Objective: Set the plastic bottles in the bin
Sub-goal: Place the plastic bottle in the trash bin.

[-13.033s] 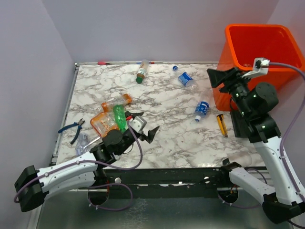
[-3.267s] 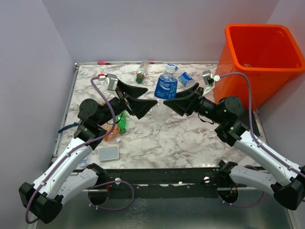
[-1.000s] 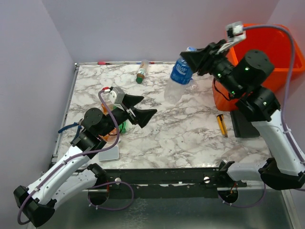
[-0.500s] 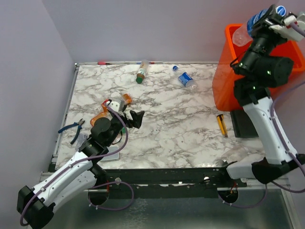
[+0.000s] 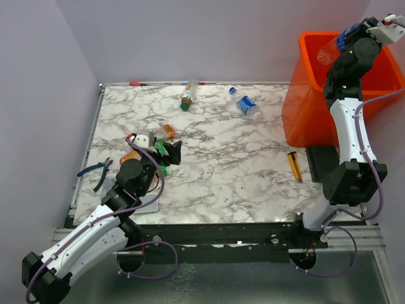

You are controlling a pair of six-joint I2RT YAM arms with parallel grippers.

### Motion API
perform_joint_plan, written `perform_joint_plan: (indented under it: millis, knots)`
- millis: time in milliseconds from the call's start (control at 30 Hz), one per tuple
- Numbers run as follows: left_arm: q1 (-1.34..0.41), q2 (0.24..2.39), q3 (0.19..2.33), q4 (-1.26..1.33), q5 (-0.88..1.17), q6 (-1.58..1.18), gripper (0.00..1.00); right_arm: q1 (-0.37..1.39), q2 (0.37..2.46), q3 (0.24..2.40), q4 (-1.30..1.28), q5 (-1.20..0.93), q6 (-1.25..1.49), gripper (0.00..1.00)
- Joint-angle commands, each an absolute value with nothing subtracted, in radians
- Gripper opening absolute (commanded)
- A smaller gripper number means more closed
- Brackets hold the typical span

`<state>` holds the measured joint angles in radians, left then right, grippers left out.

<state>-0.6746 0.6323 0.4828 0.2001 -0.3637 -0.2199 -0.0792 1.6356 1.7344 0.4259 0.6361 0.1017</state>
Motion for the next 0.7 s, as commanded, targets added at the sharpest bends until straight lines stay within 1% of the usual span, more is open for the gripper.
perform_joint_plan:
  millis: [0,100,233,300,333,367,400,433,467,500,533,600,633,667]
  knots:
    - [-0.675,0.645,0.478,0.200,-0.400,-0.210,0.99,-0.069,1.730,1.827,0.319,0.417,0.183,0.01]
    - [-0.675,0.643,0.479,0.199,-0.405,-0.204,0.99,-0.069,1.760,1.837,0.278,0.386,0.164,0.01]
    - [-0.674,0.650,0.479,0.198,-0.399,-0.201,0.99,-0.069,1.761,1.793,0.234,0.307,0.091,0.01]
    - [-0.674,0.656,0.481,0.198,-0.390,-0.202,0.99,-0.068,1.757,1.776,0.192,0.308,0.083,0.01]
    - [-0.675,0.660,0.483,0.199,-0.381,-0.202,0.99,-0.069,1.753,1.769,0.171,0.299,0.072,0.07]
    - [-0.674,0.664,0.483,0.199,-0.375,-0.204,0.99,-0.069,1.748,1.760,0.156,0.275,0.051,0.22]
    - [-0.674,0.667,0.484,0.198,-0.367,-0.204,0.99,-0.069,1.739,1.749,0.149,0.271,0.045,0.39]
    - [-0.675,0.671,0.484,0.198,-0.360,-0.206,0.99,-0.069,1.729,1.735,0.151,0.268,0.052,0.51]
    - [-0.674,0.672,0.484,0.198,-0.351,-0.207,0.99,-0.069,1.721,1.730,0.147,0.267,0.056,0.55]
    - [-0.675,0.675,0.485,0.197,-0.347,-0.208,0.99,-0.069,1.716,1.736,0.143,0.257,0.058,0.55]
    - [-0.675,0.676,0.485,0.197,-0.343,-0.211,0.99,-0.069,1.711,1.747,0.135,0.249,0.061,0.46]
    - [-0.674,0.675,0.486,0.193,-0.340,-0.214,0.99,-0.069,1.710,1.792,0.112,0.241,0.061,0.16]
    - [-0.674,0.672,0.485,0.193,-0.339,-0.217,0.99,-0.069,1.710,1.809,0.100,0.239,0.059,0.05]
    - [-0.674,0.670,0.485,0.193,-0.337,-0.217,0.99,-0.069,1.710,1.821,0.087,0.233,0.059,0.02]
